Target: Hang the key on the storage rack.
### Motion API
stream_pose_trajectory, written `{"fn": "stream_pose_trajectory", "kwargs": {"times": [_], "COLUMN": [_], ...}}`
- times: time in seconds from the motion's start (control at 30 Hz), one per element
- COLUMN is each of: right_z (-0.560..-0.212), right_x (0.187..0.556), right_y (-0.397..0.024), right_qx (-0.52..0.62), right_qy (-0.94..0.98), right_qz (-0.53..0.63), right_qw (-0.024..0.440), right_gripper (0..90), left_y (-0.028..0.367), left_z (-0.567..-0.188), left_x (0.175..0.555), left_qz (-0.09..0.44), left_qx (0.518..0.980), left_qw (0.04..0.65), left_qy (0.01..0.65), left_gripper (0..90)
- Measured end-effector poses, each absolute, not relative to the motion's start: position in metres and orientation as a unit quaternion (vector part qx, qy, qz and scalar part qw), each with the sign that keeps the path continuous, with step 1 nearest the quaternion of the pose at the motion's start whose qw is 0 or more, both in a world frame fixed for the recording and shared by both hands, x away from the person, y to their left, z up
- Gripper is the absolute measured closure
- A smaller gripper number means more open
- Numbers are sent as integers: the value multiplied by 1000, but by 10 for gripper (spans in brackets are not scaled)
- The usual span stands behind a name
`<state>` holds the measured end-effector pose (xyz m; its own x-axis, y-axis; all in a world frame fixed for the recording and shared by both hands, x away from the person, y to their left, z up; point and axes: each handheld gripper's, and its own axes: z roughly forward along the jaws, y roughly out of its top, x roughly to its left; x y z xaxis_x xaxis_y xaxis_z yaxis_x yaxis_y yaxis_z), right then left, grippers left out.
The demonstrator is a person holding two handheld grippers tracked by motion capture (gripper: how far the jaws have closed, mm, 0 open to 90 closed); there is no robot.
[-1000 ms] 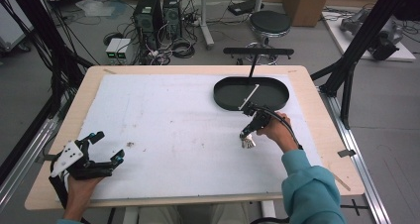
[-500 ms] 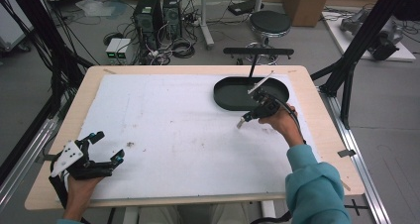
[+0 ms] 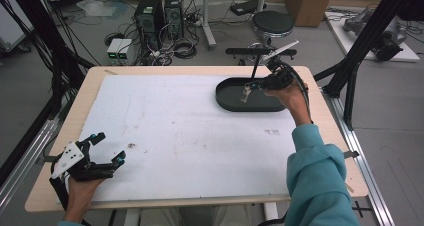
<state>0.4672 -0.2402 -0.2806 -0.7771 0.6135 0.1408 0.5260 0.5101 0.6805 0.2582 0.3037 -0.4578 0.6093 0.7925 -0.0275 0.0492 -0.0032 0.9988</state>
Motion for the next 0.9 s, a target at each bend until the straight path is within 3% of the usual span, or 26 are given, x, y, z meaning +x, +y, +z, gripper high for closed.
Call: {"fn": "stream_pose_trajectory", "kwargs": {"times": [0.9], "right_z": [-245], "right_x": [514], "right_y": [-204], "right_qx": [306], "right_qy": [861], "right_qz": [393], "right_qw": [102], "right_gripper": [891], "left_y": [304], "left_z": [-458], "left_x": [259], "left_qz": [297], "left_qx": [644], "left_qw": [624], "left_qy": [327], "left_gripper": [17]}}
